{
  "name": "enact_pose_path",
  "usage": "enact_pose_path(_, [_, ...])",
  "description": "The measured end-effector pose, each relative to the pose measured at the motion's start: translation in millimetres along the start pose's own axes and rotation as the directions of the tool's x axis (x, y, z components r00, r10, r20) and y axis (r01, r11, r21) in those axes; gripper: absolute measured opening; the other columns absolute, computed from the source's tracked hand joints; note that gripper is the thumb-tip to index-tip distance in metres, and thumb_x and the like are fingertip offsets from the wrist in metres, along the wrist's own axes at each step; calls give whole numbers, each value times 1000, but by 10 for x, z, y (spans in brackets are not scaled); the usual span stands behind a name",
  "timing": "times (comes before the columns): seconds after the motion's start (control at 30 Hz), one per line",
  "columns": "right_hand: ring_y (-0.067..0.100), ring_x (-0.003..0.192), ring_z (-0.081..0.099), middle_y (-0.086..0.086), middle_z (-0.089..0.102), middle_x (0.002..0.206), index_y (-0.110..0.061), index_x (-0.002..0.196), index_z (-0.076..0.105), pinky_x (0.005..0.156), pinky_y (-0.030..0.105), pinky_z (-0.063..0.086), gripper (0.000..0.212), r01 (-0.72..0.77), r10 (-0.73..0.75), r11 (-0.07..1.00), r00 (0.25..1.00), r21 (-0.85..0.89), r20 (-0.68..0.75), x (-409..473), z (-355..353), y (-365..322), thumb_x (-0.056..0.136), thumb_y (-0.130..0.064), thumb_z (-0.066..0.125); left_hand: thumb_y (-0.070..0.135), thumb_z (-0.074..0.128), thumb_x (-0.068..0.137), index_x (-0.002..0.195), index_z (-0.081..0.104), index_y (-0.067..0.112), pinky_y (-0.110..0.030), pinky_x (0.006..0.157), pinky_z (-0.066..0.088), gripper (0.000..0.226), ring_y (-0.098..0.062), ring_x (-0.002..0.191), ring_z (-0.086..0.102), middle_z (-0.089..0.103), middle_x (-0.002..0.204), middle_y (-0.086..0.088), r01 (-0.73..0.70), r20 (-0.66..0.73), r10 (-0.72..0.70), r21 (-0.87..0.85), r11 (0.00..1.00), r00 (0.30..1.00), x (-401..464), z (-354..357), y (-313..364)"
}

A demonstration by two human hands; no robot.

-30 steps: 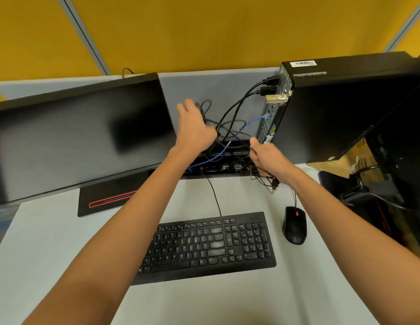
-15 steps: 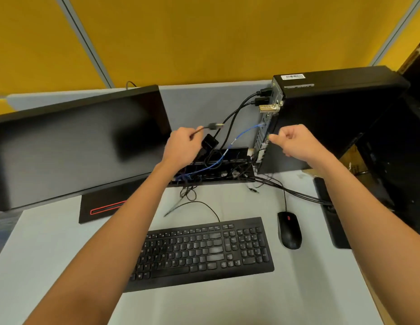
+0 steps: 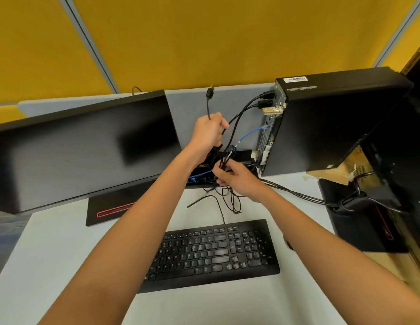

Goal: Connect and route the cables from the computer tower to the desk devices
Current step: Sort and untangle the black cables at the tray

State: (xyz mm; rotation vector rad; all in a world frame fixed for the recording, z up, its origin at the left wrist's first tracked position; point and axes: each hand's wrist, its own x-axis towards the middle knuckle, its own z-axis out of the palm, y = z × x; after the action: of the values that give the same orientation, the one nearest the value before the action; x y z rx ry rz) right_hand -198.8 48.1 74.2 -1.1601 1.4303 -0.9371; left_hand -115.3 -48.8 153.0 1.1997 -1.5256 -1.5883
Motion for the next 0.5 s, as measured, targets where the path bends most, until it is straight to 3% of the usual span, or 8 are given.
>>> enact_pose_path(0.07, [15,83,61,-1,60,85,-15,97,57,82,30,54,10,-4,10,991,999,-131,43,-9,-141,18,98,-24,54,24,55,94,100,58,10,-23,58,41,15,-12,65,48,52,74,-1,70,37,-81,240,968,996,-6,-142,-180])
enact_pose_path(0.13, [16,74,63,-1,65,79,-14,95,62,75,32,53,16,-20,29,958,999,-287,30,-9,-262,73,95,-29,58,38,69,85,130,40,10,-28,78,49,60,-13,92,59,61,103,-3,141,152,-207,358,923,967,-58,-181,-413])
enact_pose_path(0.2, [21,68,64,0,71,75,-13,91,66,71,37,54,14,-48,37,949,998,-310,-40,-1,-319,122,94,-25,59,36,76,79,146,20,10,-32,89,50,91,-11,97,63,66,102,-1,152,238,-245,348,925,940,-160,-139,-573])
enact_pose_path(0.23, [18,65,64,1,72,74,-14,87,65,69,37,54,14,-61,41,943,997,-327,-66,0,-331,128,95,-22,57,29,78,78,148,18,9,-34,91,50,94,-10,93,64,68,94,1,118,264,-216,342,932,940,-186,-111,-642])
enact_pose_path(0.3, [3,52,58,-1,69,66,-15,76,60,58,24,49,23,-75,49,904,996,-421,-72,-14,-353,127,96,-26,55,17,76,81,148,24,8,-35,92,51,85,-10,84,64,64,84,3,40,270,-148,369,928,951,-186,-75,-765])
enact_pose_path(0.37, [-2,45,51,-3,64,58,-15,73,55,55,20,42,29,-45,22,873,998,-485,-53,-47,-378,121,95,-34,57,6,69,85,141,39,3,-27,80,54,64,-11,75,63,62,79,-1,-29,257,-88,417,908,962,-169,-83,-791])
enact_pose_path(0.5, [4,50,49,-6,54,53,-16,94,63,58,16,41,16,18,2,919,999,-393,51,-141,-494,120,98,-27,53,-3,59,87,114,64,1,-20,66,53,27,-12,70,67,68,80,-17,-122,130,59,555,823,990,-58,-254,-806])
